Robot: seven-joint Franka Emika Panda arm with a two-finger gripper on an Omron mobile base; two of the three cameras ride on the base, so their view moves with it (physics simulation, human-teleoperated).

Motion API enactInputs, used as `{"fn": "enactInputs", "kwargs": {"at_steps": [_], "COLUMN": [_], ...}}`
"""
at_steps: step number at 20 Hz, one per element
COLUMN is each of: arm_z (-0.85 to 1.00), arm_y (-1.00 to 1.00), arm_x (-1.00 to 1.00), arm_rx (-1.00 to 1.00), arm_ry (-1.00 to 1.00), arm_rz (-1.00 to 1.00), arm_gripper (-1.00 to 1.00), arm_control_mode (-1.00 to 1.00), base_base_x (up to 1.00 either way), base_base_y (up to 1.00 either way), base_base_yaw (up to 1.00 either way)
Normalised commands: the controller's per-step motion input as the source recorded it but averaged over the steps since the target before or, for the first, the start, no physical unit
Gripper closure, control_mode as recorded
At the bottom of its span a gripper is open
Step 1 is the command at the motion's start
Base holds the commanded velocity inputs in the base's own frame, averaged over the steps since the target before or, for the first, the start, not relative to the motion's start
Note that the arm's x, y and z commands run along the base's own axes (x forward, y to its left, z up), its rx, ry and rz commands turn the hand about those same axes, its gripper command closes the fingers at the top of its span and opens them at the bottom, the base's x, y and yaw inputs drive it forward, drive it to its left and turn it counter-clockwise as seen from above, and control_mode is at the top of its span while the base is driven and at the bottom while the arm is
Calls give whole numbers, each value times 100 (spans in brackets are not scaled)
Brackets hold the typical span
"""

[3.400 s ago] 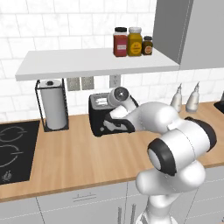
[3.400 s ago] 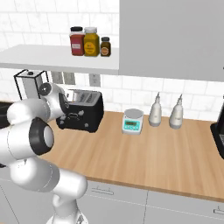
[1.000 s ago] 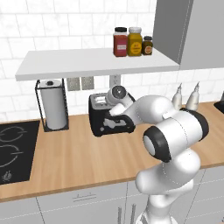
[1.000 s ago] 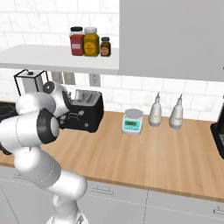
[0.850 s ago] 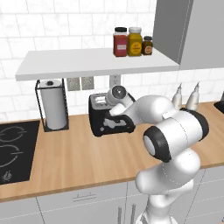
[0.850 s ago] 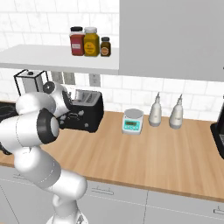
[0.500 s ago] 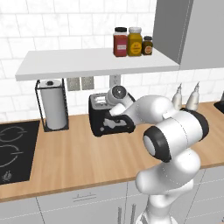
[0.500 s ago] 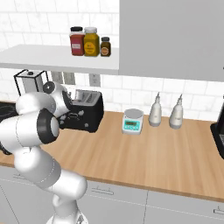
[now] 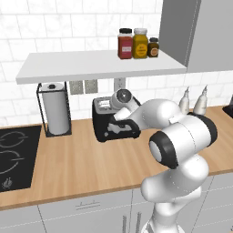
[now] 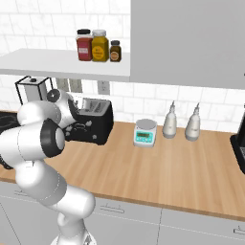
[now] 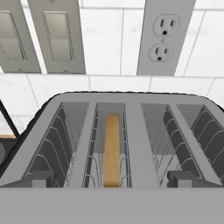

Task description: Start the toaster. Once the lever pops up, take the bread to the plate on the dining counter.

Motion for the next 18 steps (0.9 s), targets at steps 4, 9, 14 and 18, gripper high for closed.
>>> {"fn": "enactInputs", "kwargs": {"at_steps": [4, 9, 14, 18], "arm_z": [0, 0, 0, 0], "arm_y": [0, 0, 0, 0], "arm_x": [0, 0, 0, 0], "arm_rx": [0, 0, 0, 0], "arm_ry": [0, 0, 0, 0], "arm_rz": [0, 0, 0, 0], "arm_gripper": [-100, -100, -100, -100], "arm_control_mode": [-100, -100, -100, -100], "base_base_x": [0, 0, 0, 0], "base_base_y": [0, 0, 0, 0], "base_base_yaw": [0, 0, 0, 0]}}
